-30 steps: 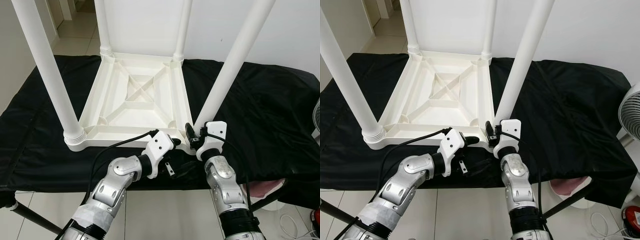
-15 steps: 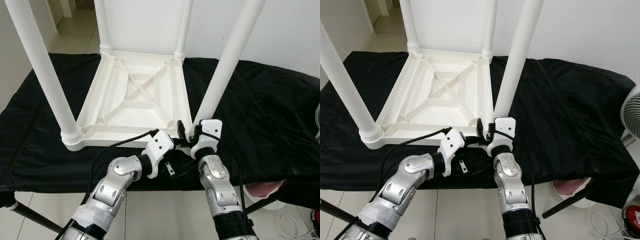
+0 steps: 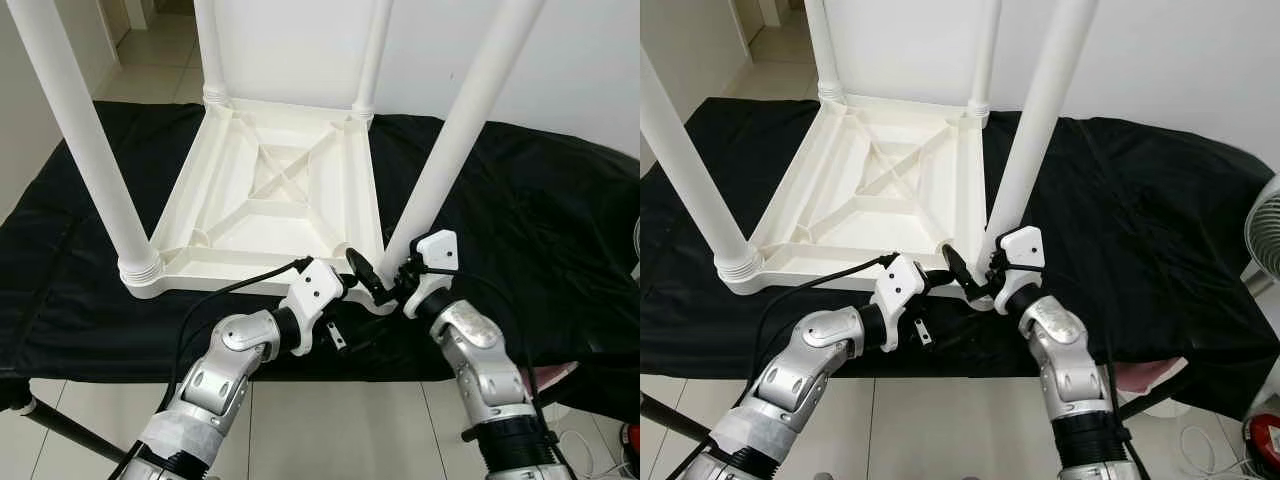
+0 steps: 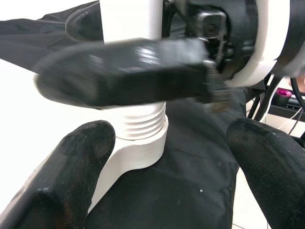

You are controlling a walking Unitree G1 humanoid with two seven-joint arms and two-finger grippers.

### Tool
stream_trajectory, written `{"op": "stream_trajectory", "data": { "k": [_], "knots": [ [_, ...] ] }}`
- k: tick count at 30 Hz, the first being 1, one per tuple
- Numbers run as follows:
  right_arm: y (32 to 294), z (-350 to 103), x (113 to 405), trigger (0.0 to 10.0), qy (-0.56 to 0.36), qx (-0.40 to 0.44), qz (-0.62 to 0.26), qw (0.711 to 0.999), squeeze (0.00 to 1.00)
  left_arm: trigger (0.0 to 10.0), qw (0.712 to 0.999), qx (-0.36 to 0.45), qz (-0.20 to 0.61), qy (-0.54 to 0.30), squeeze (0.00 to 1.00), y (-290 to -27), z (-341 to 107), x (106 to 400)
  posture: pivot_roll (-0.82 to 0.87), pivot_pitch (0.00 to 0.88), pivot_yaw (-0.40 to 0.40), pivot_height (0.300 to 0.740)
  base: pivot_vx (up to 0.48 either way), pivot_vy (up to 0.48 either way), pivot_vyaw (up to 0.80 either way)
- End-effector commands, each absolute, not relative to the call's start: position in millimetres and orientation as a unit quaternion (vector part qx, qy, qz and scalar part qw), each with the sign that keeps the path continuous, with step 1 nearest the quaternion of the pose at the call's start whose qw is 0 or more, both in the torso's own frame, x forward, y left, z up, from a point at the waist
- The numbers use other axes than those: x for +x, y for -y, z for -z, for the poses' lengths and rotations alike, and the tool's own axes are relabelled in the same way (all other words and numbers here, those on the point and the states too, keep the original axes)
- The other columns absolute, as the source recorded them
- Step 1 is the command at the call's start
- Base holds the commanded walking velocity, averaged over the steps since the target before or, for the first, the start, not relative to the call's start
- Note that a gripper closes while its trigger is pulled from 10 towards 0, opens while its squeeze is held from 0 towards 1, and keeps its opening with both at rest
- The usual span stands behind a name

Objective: Building children table

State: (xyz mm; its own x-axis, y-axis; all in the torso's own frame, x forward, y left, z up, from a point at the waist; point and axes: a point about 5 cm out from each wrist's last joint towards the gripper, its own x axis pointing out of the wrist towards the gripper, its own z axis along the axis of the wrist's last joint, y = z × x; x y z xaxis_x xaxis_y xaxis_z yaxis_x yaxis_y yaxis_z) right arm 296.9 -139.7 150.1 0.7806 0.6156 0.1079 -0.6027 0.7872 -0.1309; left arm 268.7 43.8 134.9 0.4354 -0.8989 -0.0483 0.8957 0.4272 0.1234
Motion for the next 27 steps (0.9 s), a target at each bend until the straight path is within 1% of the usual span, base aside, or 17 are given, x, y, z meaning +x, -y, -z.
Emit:
{"op": "stream_trajectory", "data": {
  "k": [1,6,9,14,15,16,17,18,19,20,21,23,24,26,27],
  "knots": [
    [146.7,-140.9,296.7,10.0,0.041,-0.057,-0.373,0.925,0.0,10.0,0.863,0.065,0.501,0.009,0.0,-45.4,-134.2,268.8,-0.01,0.0,-0.084,0.74,0.0,0.0,0.0],
    [153.6,-133.8,298.7,10.0,0.017,-0.077,-0.393,0.916,0.0,10.0,0.864,0.063,0.499,0.008,0.0,-45.6,-134.1,267.1,0.0,0.0,-0.083,0.74,0.0,0.0,0.0],
    [161.0,-124.5,301.3,10.0,-0.013,-0.106,-0.42,0.901,0.0,10.0,0.865,0.061,0.498,0.005,0.0,-47.2,-134.0,265.6,0.0,0.0,-0.069,0.74,0.0,0.0,0.0],
    [167.6,-124.9,309.4,10.0,-0.021,-0.114,-0.426,0.897,0.0,10.0,0.864,0.061,0.5,0.003,0.0,-47.0,-134.1,264.1,0.0,0.0,-0.06,0.74,0.0,0.0,0.0],
    [169.1,-125.6,311.5,7.8,-0.023,-0.116,-0.429,0.896,0.0,10.0,0.863,0.061,0.501,0.003,0.0,-46.8,-134.0,263.8,0.0,0.0,-0.058,0.74,0.0,0.0,0.0],
    [169.1,-125.6,311.5,7.8,-0.023,-0.116,-0.429,0.896,0.0,10.0,0.863,0.061,0.501,0.003,0.0,-46.8,-134.0,263.8,0.0,0.0,-0.058,0.74,0.0,0.0,0.0],
    [171.9,-125.8,315.4,6.0,-0.028,-0.118,-0.432,0.894,0.0,10.0,0.863,0.061,0.502,0.002,0.0,-46.3,-134.4,263.8,0.0,0.0,-0.056,0.74,0.0,0.0,0.0],
    [174.0,-125.7,318.1,6.0,-0.031,-0.119,-0.435,0.892,0.0,10.0,0.863,0.061,0.502,0.001,0.0,-46.1,-134.7,263.7,0.0,0.0,-0.056,0.74,0.0,0.0,0.0],
    [175.3,-125.3,319.6,5.3,-0.034,-0.12,-0.437,0.891,0.0,10.0,0.863,0.06,0.502,0.001,0.0,-45.8,-135.0,263.6,0.0,0.0,-0.057,0.74,0.0,0.0,0.0],
    [176.6,-124.9,322.1,3.4,-0.039,-0.121,-0.439,0.889,0.0,10.0,0.862,0.059,0.503,0.001,0.0,-44.9,-135.8,263.8,0.0,0.0,-0.056,0.74,0.0,0.0,0.0],
    [177.0,-124.4,323.4,2.5,-0.042,-0.122,-0.441,0.888,0.0,10.0,0.862,0.059,0.503,0.001,0.0,-44.3,-136.4,263.5,0.01,0.001,-0.053,0.74,0.0,0.0,0.0],
    [176.9,-123.9,324.6,2.5,-0.044,-0.129,-0.442,0.886,0.0,10.0,0.862,0.059,0.504,0.002,0.0,-43.7,-136.8,263.5,0.01,0.001,-0.053,0.74,0.0,0.0,0.0],
    [176.5,-122.2,325.7,0.2,-0.047,-0.14,-0.444,0.884,0.0,10.0,0.861,0.058,0.505,0.002,0.0,-43.2,-137.1,263.0,0.01,0.006,-0.052,0.74,0.0,0.0,0.0],
    [176.3,-121.0,326.1,0.2,-0.049,-0.148,-0.445,0.882,0.0,10.0,0.861,0.058,0.505,0.001,0.0,-43.1,-137.3,262.5,0.01,0.008,-0.052,0.74,0.0,0.0,0.0],
    [175.2,-119.4,326.7,0.0,-0.051,-0.149,-0.447,0.88,0.0,10.0,0.861,0.057,0.506,0.0,0.0,-42.8,-137.2,261.7,0.01,0.014,-0.05,0.74,0.0,0.0,0.0]
  ]
}}
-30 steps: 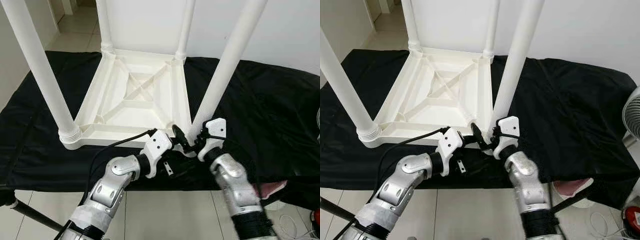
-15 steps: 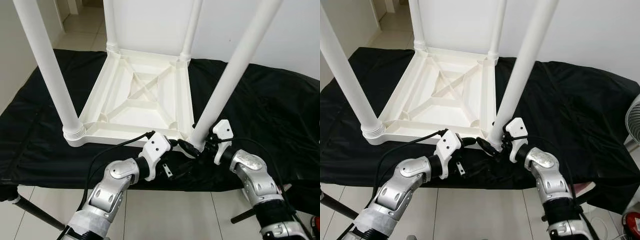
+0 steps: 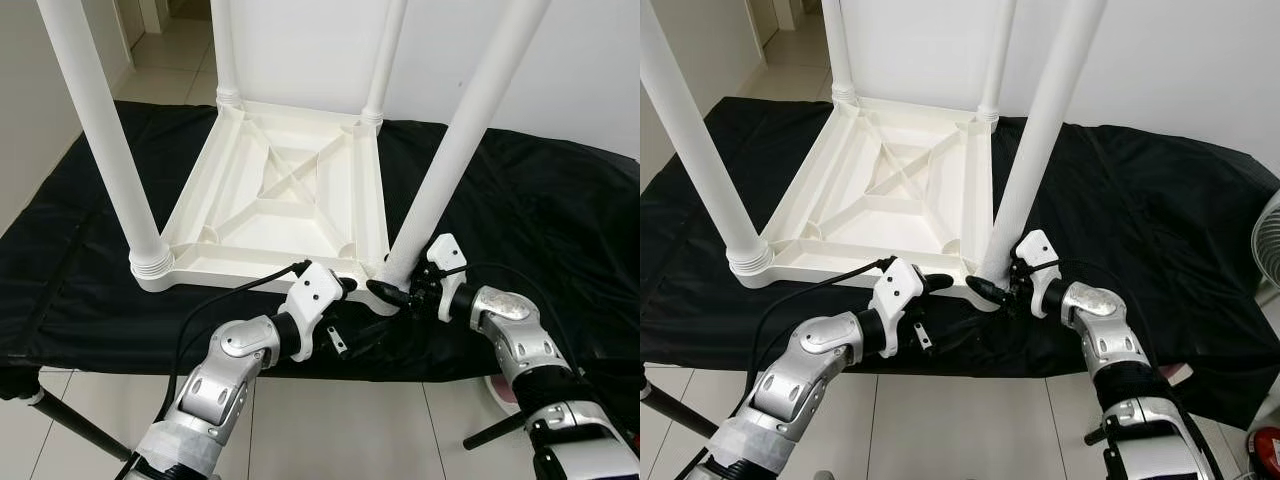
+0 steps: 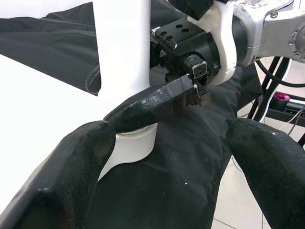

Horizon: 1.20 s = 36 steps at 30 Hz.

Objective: Building children table

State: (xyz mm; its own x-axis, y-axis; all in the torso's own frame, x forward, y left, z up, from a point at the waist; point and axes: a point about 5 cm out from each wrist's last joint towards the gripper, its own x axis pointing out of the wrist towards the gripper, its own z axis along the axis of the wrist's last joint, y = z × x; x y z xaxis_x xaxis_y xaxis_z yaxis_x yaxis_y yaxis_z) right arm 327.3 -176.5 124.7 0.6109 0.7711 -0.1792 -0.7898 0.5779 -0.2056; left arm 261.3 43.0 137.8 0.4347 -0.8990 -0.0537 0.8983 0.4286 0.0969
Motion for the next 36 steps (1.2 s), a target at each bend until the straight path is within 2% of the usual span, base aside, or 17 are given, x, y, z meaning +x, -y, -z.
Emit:
{"op": "stream_trajectory", "data": {
  "k": [1,7,8,18,24,36],
  "knots": [
    [174.5,-118.4,327.0,0.0,-0.052,-0.147,-0.45,0.88,0.0,10.0,0.86,0.057,0.506,0.0,0.0,-42.7,-137.1,261.0,0.01,0.015,-0.049,0.74,0.0,0.0,0.0],
    [167.8,-115.3,324.6,0.1,-0.043,-0.134,-0.457,0.878,0.0,10.0,0.859,0.056,0.509,-0.006,0.0,-42.7,-135.6,258.2,0.01,0.025,-0.044,0.74,0.0,0.0,0.0],
    [167.5,-114.6,324.3,10.0,-0.043,-0.133,-0.458,0.878,0.0,10.0,0.859,0.056,0.509,-0.006,0.0,-42.7,-135.5,257.7,0.01,0.027,-0.045,0.74,0.0,0.0,0.0],
    [157.6,-118.4,322.1,10.0,0.004,-0.095,-0.398,0.912,0.0,10.0,0.857,0.055,0.511,-0.011,0.0,-41.4,-135.3,256.2,0.01,0.029,-0.044,0.74,0.0,0.0,0.0],
    [143.3,-120.7,316.2,10.0,0.032,-0.062,-0.321,0.945,0.0,10.0,0.856,0.055,0.513,-0.012,0.0,-39.7,-135.6,257.6,0.0,0.028,-0.042,0.74,0.0,0.0,0.0],
    [126.5,-116.6,300.0,10.0,0.035,-0.04,-0.203,0.978,0.0,10.0,0.854,0.055,0.518,-0.011,0.0,-38.1,-136.1,258.6,-0.01,0.029,-0.038,0.74,0.0,0.0,0.0]
  ]
}}
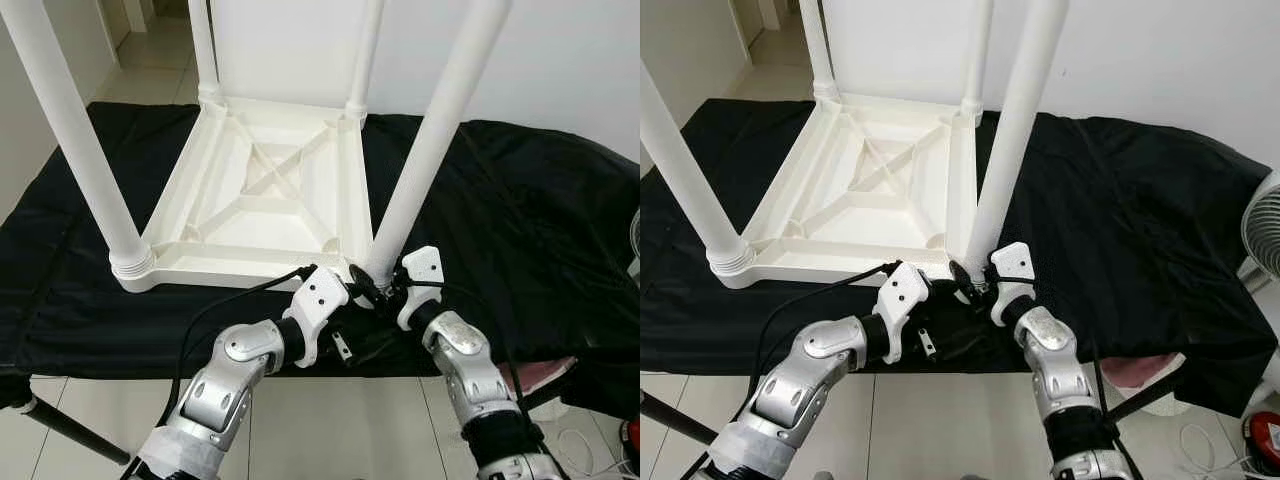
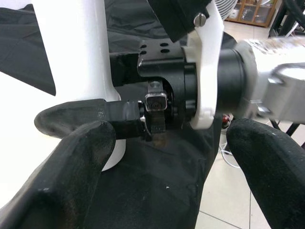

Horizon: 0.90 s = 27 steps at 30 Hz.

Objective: Building children table

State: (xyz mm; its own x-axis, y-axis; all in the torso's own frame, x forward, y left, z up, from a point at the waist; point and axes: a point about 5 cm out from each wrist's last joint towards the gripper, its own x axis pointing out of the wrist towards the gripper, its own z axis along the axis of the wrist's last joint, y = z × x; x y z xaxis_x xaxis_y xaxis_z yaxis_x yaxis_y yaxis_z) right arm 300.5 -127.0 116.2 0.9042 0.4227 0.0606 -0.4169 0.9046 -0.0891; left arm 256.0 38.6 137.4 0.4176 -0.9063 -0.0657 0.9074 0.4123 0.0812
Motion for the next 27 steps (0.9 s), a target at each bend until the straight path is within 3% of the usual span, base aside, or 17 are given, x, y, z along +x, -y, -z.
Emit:
{"op": "stream_trajectory", "data": {
  "k": [1,6,7,10,17,18,23,27],
  "knots": [
    [124.8,-117.2,297.6,10.0,0.036,-0.036,-0.187,0.981,0.0,10.0,0.853,0.055,0.518,-0.011,0.0,-38.1,-136.2,258.7,-0.01,0.028,-0.037,0.74,0.0,0.0,0.0],
    [122.8,-118.0,291.8,10.0,0.029,-0.034,-0.131,0.99,0.0,10.0,0.853,0.056,0.519,-0.011,0.0,-38.0,-136.2,259.4,-0.01,0.026,-0.037,0.74,0.0,0.0,0.0],
    [122.4,-117.2,287.9,10.0,0.015,-0.017,-0.08,0.997,0.0,10.0,0.852,0.056,0.52,-0.011,0.0,-38.0,-135.9,259.8,-0.02,0.026,-0.035,0.74,0.0,0.0,0.0],
    [121.0,-117.2,284.4,10.0,0.007,-0.012,-0.038,0.999,0.0,10.0,0.852,0.056,0.52,-0.011,0.0,-38.0,-135.9,260.1,-0.02,0.025,-0.034,0.74,0.0,0.0,0.0],
    [115.1,-115.4,280.3,10.0,-0.003,-0.005,-0.023,1.0,0.0,10.0,0.852,0.056,0.521,-0.011,0.0,-38.0,-136.5,260.5,-0.02,0.025,-0.033,0.74,0.0,0.0,0.0],
    [115.0,-116.6,279.6,10.0,-0.001,-0.004,-0.027,1.0,1.0,10.0,0.852,0.055,0.521,-0.01,0.0,-38.0,-136.8,260.7,-0.02,0.024,-0.033,0.74,0.0,0.0,0.0],
    [120.9,-122.8,279.9,10.0,0.015,-0.006,-0.041,0.999,1.0,10.0,0.851,0.055,0.522,-0.01,0.0,-37.8,-137.2,261.6,-0.02,0.02,-0.033,0.74,0.0,0.0,0.0],
    [134.7,-125.3,281.2,10.0,0.027,-0.06,-0.059,0.996,1.0,10.0,0.85,0.056,0.523,-0.008,0.0,-37.4,-137.7,263.2,-0.02,0.016,-0.035,0.74,0.0,0.0,0.0]
  ]
}}
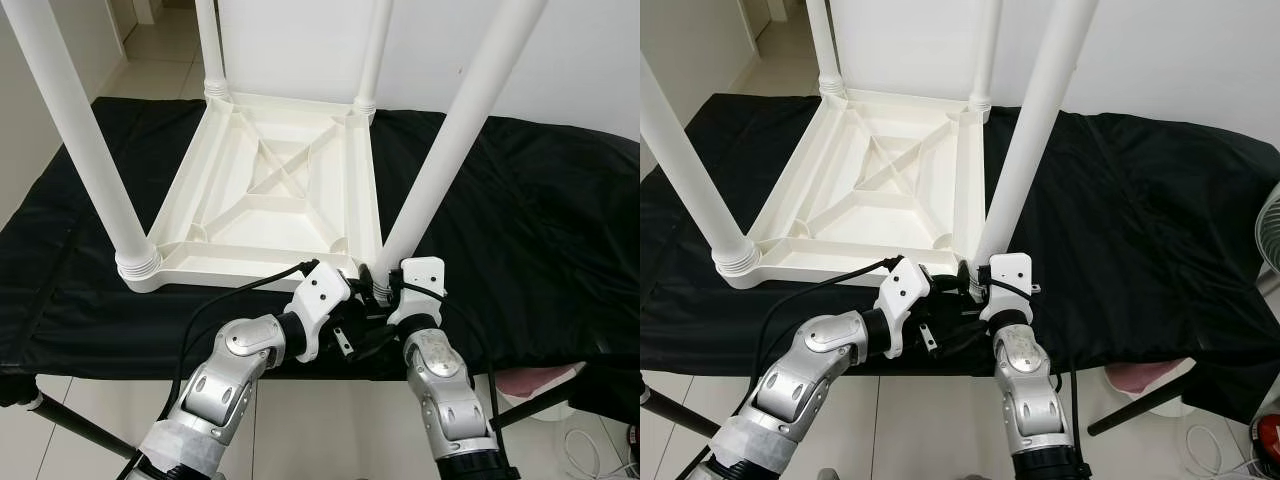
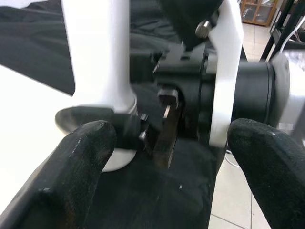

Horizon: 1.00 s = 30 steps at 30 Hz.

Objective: Building children table

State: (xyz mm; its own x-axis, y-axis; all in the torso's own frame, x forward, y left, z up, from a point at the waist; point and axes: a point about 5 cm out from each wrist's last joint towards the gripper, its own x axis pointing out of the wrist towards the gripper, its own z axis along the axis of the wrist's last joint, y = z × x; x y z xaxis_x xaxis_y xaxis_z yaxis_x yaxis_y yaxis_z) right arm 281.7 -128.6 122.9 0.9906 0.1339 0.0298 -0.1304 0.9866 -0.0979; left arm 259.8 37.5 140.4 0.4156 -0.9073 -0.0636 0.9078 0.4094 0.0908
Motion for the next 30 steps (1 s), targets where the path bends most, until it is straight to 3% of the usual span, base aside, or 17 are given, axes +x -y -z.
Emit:
{"op": "stream_trajectory", "data": {
  "k": [1,5,6,7,15,16,22,30],
  "knots": [
    [137.5,-123.8,282.3,10.0,0.022,-0.056,-0.063,0.996,1.0,10.0,0.85,0.056,0.523,-0.008,0.0,-37.5,-137.7,263.6,-0.02,0.012,-0.034,0.74,0.0,0.0,0.0],
    [140.0,-122.9,284.2,10.0,0.02,-0.054,-0.082,0.995,1.0,10.0,0.85,0.057,0.524,-0.008,0.0,-37.9,-137.8,263.8,-0.02,0.01,-0.035,0.74,0.0,0.0,0.0],
    [140.7,-124.0,285.9,10.0,0.026,-0.066,-0.107,0.992,0.04,10.0,0.849,0.057,0.526,-0.006,0.0,-38.8,-137.9,263.4,-0.02,0.007,-0.033,0.74,0.0,0.0,0.0],
    [141.7,-124.7,287.8,10.0,0.031,-0.084,-0.129,0.988,0.0,10.0,0.847,0.06,0.527,-0.005,0.0,-39.8,-137.6,263.2,-0.02,0.005,-0.036,0.74,0.0,0.0,0.0],
    [145.4,-128.4,295.6,10.0,0.044,-0.098,-0.238,0.965,0.0,10.0,0.844,0.059,0.534,0.001,0.0,-45.4,-139.3,261.0,-0.01,0.0,-0.036,0.74,0.0,0.0,0.0],
    [147.1,-129.1,298.4,10.0,0.04,-0.097,-0.29,0.951,0.0,10.0,0.841,0.056,0.538,0.004,0.0,-47.5,-140.7,259.2,-0.01,0.0,-0.034,0.74,0.0,0.0,0.0],
    [147.2,-127.5,308.8,10.0,0.026,-0.094,-0.356,0.929,0.0,10.0,0.835,0.053,0.547,0.01,0.0,-49.0,-143.3,257.4,-0.01,0.0,-0.032,0.74,0.0,0.0,0.0],
    [148.5,-124.6,321.3,10.0,0.016,-0.111,-0.384,0.917,0.0,10.0,0.827,0.059,0.559,0.018,0.0,-49.1,-146.0,255.4,0.0,0.0,-0.035,0.74,0.0,0.0,0.0]
  ]
}}
